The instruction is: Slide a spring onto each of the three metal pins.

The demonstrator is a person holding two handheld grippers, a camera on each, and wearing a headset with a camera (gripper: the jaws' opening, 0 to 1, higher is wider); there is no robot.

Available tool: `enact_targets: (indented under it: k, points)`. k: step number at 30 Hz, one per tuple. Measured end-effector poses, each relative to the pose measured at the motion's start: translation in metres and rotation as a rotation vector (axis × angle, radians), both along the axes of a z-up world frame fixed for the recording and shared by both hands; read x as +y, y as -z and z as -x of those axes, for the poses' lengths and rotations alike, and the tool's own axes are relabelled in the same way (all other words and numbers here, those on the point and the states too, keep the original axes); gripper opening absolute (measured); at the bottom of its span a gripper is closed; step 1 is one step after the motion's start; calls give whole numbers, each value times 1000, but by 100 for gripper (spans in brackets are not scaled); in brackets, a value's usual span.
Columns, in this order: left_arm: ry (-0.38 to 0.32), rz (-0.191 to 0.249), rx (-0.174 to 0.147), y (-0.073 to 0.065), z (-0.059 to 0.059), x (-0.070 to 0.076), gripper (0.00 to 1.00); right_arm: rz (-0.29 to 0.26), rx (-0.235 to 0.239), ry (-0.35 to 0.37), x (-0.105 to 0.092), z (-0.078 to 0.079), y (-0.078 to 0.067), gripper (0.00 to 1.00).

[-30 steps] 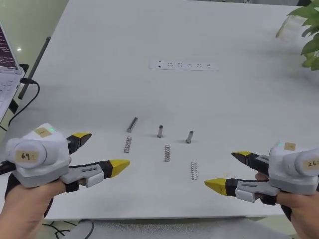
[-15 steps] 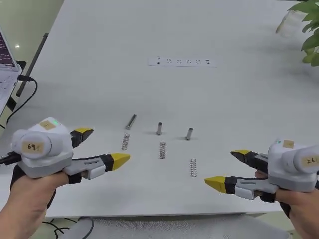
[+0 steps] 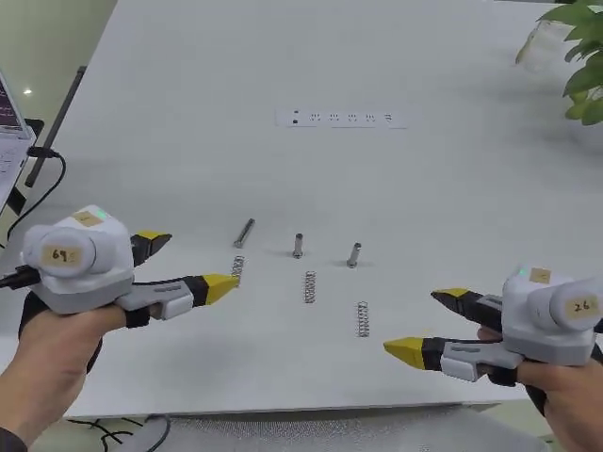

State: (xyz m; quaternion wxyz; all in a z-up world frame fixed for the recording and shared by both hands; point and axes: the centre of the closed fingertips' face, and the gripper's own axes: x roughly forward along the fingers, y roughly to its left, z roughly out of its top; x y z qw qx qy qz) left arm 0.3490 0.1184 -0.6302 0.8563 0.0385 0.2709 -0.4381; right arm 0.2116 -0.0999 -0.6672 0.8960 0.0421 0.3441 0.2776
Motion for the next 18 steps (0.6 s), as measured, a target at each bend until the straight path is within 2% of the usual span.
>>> enact_targets:
  k: [7, 12, 18]
  points:
    - [8, -12, -12, 0, -16, -4, 67, 3, 3, -1, 0, 1, 0, 71]
    - [-1, -16, -18, 1, -34, -5, 65, -1, 1, 4, -1, 1, -1, 70]
    - [-17, -16, -8, 8, -48, -9, 63, -2, 3, 12, -3, 3, -1, 69]
